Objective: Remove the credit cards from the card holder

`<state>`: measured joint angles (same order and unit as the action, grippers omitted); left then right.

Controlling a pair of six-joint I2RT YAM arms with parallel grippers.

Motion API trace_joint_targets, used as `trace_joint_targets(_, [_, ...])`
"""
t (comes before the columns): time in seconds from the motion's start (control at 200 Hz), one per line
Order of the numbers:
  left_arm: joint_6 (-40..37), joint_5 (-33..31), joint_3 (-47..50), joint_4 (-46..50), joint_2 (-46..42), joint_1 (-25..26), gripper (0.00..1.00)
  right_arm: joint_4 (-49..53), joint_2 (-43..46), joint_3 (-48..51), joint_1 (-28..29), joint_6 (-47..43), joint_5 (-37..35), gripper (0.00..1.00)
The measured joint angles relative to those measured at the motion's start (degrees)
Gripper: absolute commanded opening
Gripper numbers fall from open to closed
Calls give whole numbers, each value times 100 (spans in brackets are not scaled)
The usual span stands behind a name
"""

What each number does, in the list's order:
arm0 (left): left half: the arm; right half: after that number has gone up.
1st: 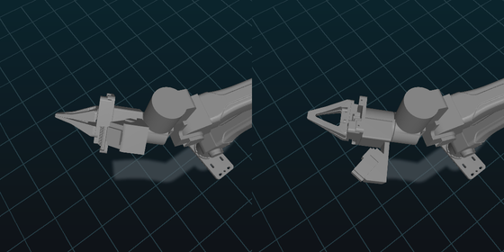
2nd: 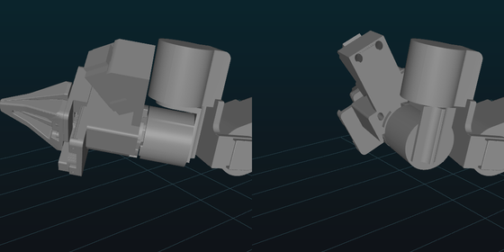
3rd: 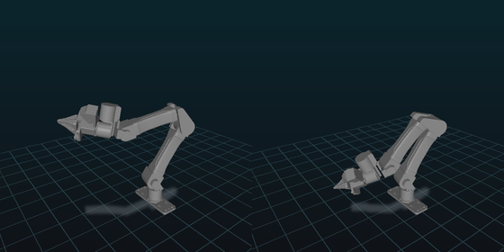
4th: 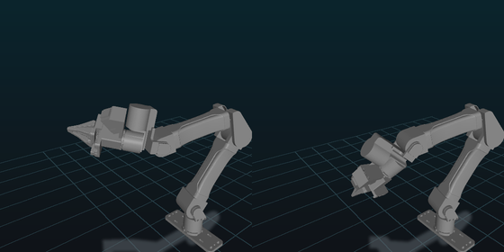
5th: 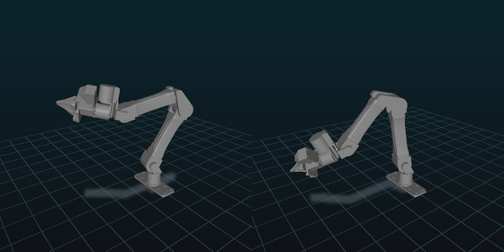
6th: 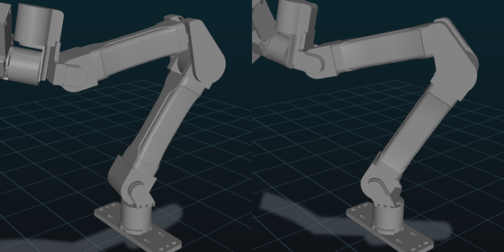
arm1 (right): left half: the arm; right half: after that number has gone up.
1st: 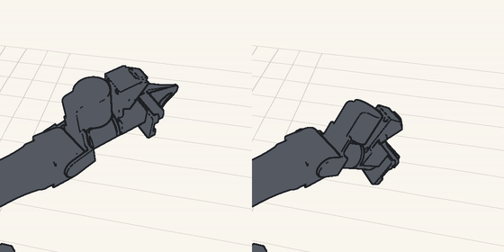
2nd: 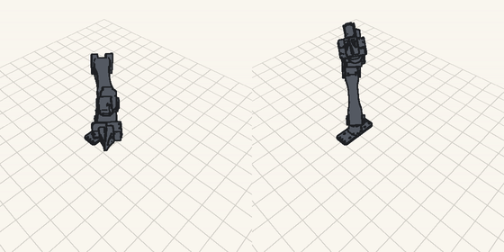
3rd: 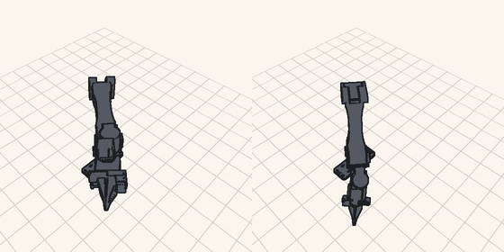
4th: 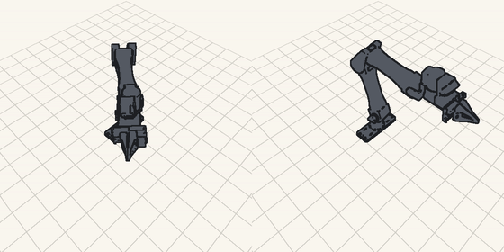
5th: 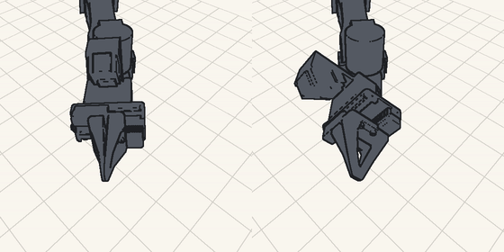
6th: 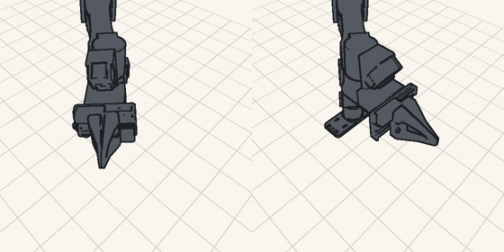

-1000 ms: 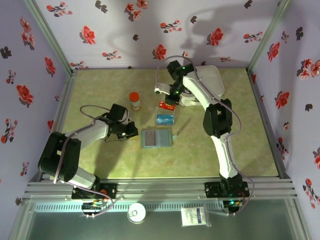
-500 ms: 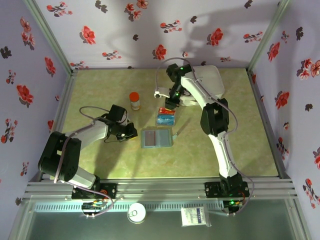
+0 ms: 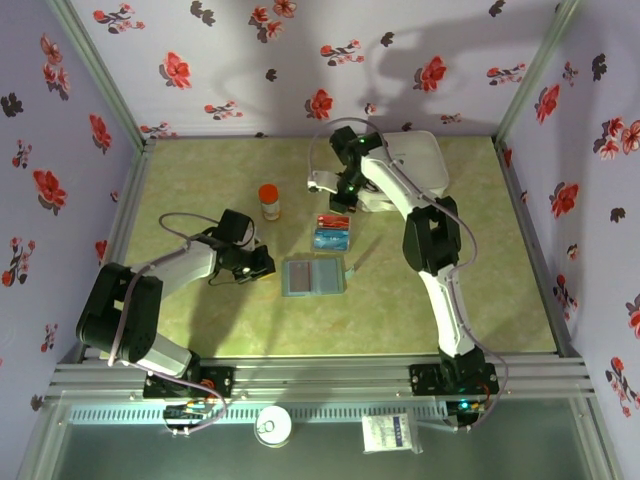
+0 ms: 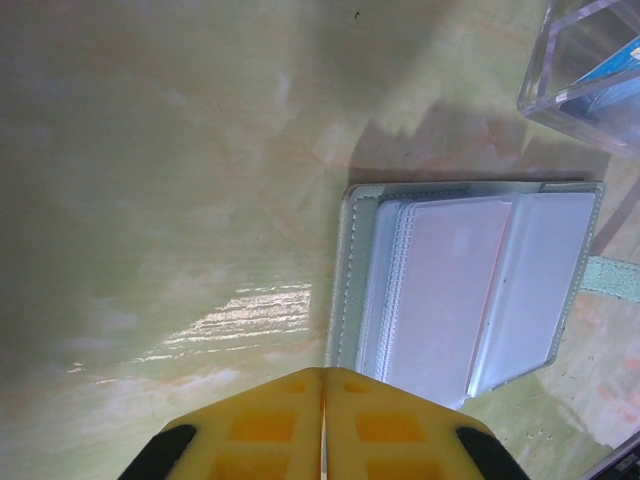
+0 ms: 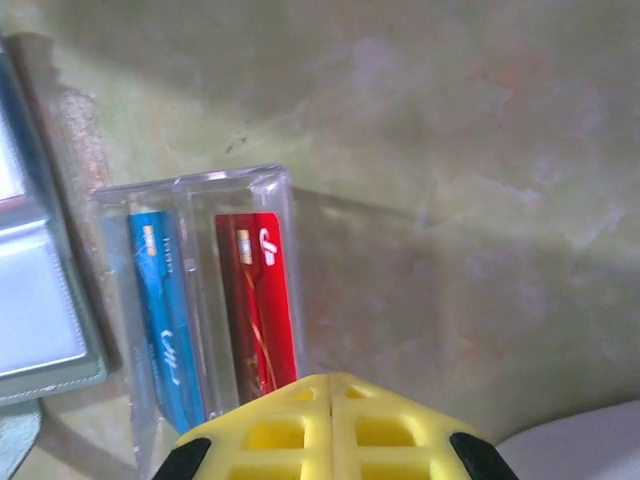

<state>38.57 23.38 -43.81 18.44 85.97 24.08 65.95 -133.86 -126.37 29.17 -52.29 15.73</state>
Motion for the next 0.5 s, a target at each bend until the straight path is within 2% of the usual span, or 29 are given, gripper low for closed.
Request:
trace_joint_targets(0.235, [0,66,9,-42,11,0,8,-1025,260,822,321,282,-575,0])
trace_joint_targets(0.5, [0,83,50,-44,9,0,8,-1539,293,1036,424,374,-876,0])
